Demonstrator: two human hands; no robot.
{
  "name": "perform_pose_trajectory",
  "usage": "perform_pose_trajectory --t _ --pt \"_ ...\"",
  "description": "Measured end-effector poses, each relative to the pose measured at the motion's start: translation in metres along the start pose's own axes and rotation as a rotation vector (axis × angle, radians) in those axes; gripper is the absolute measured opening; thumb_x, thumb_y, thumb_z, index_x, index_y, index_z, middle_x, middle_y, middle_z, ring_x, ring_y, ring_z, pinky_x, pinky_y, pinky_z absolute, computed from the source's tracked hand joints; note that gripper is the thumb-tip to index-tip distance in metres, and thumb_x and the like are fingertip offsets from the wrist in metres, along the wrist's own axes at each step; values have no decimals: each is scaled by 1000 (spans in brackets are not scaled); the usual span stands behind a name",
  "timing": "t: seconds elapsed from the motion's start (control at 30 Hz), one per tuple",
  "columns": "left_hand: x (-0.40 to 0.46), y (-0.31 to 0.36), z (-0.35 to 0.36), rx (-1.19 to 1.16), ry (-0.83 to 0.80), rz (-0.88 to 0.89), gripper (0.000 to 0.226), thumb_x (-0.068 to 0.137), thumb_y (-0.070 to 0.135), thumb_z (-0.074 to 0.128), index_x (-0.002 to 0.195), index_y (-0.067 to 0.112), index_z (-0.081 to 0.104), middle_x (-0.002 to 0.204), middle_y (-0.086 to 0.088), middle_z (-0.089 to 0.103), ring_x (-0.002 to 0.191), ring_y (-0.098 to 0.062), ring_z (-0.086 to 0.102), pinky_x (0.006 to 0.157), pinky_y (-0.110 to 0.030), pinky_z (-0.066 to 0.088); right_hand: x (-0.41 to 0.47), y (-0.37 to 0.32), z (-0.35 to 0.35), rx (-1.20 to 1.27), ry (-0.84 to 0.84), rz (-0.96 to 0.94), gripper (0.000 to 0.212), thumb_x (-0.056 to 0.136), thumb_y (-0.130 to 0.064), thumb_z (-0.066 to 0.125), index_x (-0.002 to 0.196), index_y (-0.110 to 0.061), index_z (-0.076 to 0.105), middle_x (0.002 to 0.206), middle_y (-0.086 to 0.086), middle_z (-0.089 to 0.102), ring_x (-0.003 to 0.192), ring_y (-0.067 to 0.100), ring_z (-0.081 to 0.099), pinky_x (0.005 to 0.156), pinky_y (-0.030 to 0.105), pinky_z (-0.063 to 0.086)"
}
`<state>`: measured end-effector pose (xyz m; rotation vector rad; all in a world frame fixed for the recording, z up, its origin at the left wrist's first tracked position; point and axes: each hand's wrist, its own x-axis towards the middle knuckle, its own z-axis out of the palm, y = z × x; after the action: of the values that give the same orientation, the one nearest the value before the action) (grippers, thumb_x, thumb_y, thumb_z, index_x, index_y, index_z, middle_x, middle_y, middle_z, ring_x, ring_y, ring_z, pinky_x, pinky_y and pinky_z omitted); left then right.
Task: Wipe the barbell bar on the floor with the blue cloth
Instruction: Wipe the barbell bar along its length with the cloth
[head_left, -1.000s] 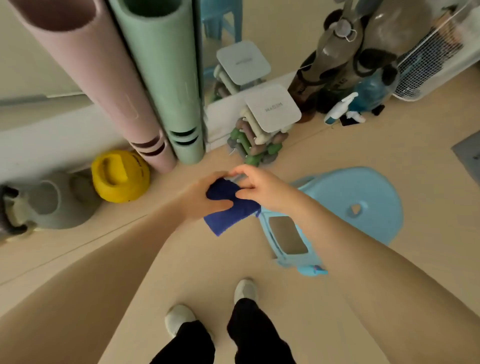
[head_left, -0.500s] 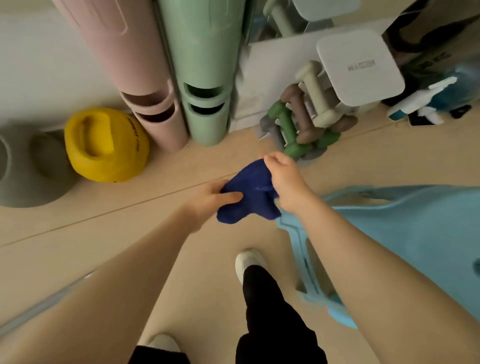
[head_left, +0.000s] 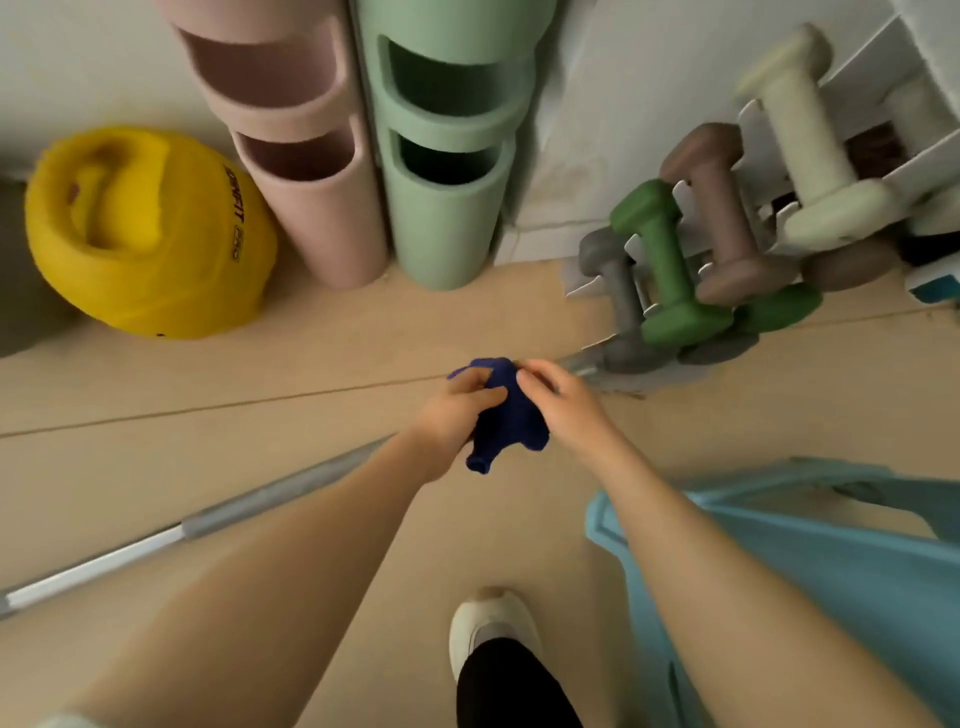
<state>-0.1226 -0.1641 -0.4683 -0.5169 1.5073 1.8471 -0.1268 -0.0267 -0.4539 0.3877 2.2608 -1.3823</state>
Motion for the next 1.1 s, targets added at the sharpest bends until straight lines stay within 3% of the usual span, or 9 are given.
perform_pose_trajectory --t 0.17,0.23,0.3,0.37,0.43,0.53,0.67,0.9,1.1 --pt "6 3 -9 57 -62 53 36 89 8 49 125 11 53 114 -23 60 98 -33 56 68 -36 48 5 1 12 385 -128 38 18 93 -18 53 110 -25 54 108 0 61 82 10 60 59 48 49" --pt "7 9 -8 161 -44 96 38 85 7 49 122 16 55 114 -18 61 99 -28 56 83 -43 47 20 3 9 402 -118 81 20 92 -16 53 112 -21 55 107 6 61 79 19 60 51 34 49" --pt "13 10 -7 295 78 190 37 90 2 48 124 17 54 116 -9 58 102 -20 54 94 -37 43 35 6 3 374 71 20 19 91 -12 53 110 -15 55 102 7 62 87 23 60 68 35 53" --pt "25 3 -13 499 298 233 38 90 6 51 127 14 51 123 -5 55 105 -18 52 92 -28 40 44 12 -8 243 323 -91 22 90 -13 55 112 -9 55 99 5 62 92 22 59 84 39 49" --pt "36 -9 -22 694 412 146 39 91 13 54 130 11 49 130 -7 53 113 -23 52 92 -27 39 45 23 -17 -18 413 -201 32 88 -20 58 116 -6 53 100 6 64 91 25 59 79 34 45" --pt "45 -27 -29 1025 333 -30 58 88 28 61 139 12 38 140 -10 44 127 -28 42 102 -35 36 50 47 -4 -481 235 -328 31 89 -24 58 113 -6 53 104 14 67 94 34 60 75 35 43" --pt "49 -40 -21 1368 287 5 58 84 38 61 134 19 38 124 -7 55 119 -28 43 94 -35 36 59 69 46 -793 13 -464 34 86 -35 56 108 -9 57 109 8 67 110 30 57 100 45 36" --pt "48 -47 -16 1392 355 87 56 81 43 64 128 21 43 125 2 56 120 -23 40 92 -33 33 72 86 28 -927 224 -618 20 73 -31 46 78 -14 55 75 4 66 77 27 64 73 35 47" --pt "47 -44 -10 1344 366 30 52 84 34 64 128 19 42 126 1 55 125 -23 36 95 -33 33 65 82 44 -837 272 -500 26 81 -32 45 81 -11 60 83 8 71 94 29 64 94 44 45"
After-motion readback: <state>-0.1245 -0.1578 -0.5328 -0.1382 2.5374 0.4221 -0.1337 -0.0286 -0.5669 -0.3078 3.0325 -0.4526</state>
